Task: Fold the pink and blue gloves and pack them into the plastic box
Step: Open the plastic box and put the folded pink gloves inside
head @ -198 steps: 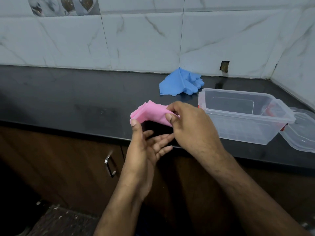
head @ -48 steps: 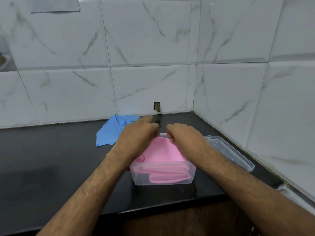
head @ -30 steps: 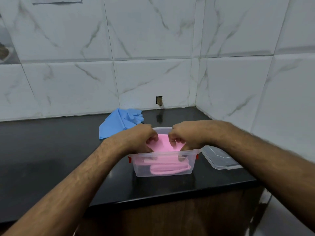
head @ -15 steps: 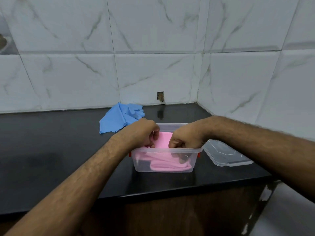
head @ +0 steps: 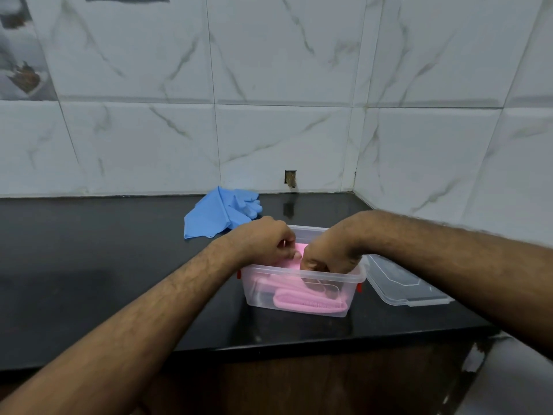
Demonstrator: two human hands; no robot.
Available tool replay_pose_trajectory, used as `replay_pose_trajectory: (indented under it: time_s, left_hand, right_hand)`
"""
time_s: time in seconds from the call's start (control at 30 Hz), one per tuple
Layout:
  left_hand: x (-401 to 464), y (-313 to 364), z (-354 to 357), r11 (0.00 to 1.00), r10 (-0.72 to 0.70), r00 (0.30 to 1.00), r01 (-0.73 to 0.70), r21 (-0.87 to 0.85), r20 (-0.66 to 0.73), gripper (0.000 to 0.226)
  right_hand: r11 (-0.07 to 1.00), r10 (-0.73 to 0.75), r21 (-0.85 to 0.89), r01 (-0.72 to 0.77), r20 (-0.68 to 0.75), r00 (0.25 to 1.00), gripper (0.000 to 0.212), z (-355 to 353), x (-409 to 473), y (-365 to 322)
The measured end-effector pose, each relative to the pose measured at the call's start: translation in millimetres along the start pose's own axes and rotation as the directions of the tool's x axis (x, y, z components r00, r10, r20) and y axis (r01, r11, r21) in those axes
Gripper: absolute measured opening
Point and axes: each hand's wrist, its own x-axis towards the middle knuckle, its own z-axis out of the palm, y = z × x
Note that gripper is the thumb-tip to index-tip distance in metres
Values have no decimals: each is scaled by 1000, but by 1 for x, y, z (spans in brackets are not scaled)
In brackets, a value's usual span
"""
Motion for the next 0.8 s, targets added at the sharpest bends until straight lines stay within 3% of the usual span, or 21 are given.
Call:
replay_pose_trajectory:
  time_s: [0.13, 0.23, 0.33, 0.4, 0.57, 0.8]
  left_hand:
    - [-2, -1, -2, 994, 60, 993, -50, 93, -98, 19]
    - [1, 0, -1, 988, 87, 993, -76, 136, -81, 21]
    - [0, -3, -2, 995, 71, 997, -71, 65, -7, 27]
    - [-3, -6, -6, 998, 53, 997, -56, 42, 55, 35]
    - [-1, 3, -27, 993, -22, 961, -10, 114, 276, 63]
    - [5, 13, -35, 987, -116, 914, 62, 147, 389, 74]
  right_hand:
    - [991, -23, 125, 49, -195, 981, 19, -2, -22, 13]
    - [994, 80, 98, -44, -405, 911, 25, 6, -26, 20]
    - [988, 149, 21, -152, -379, 913, 72, 19, -19, 19]
    - [983, 171, 1, -184, -364, 915, 85, 23, -16, 17]
    - [961, 217, -72, -266, -399, 891, 57, 24, -9, 10]
    - [961, 213, -86, -264, -384, 899, 54, 22, -6, 9]
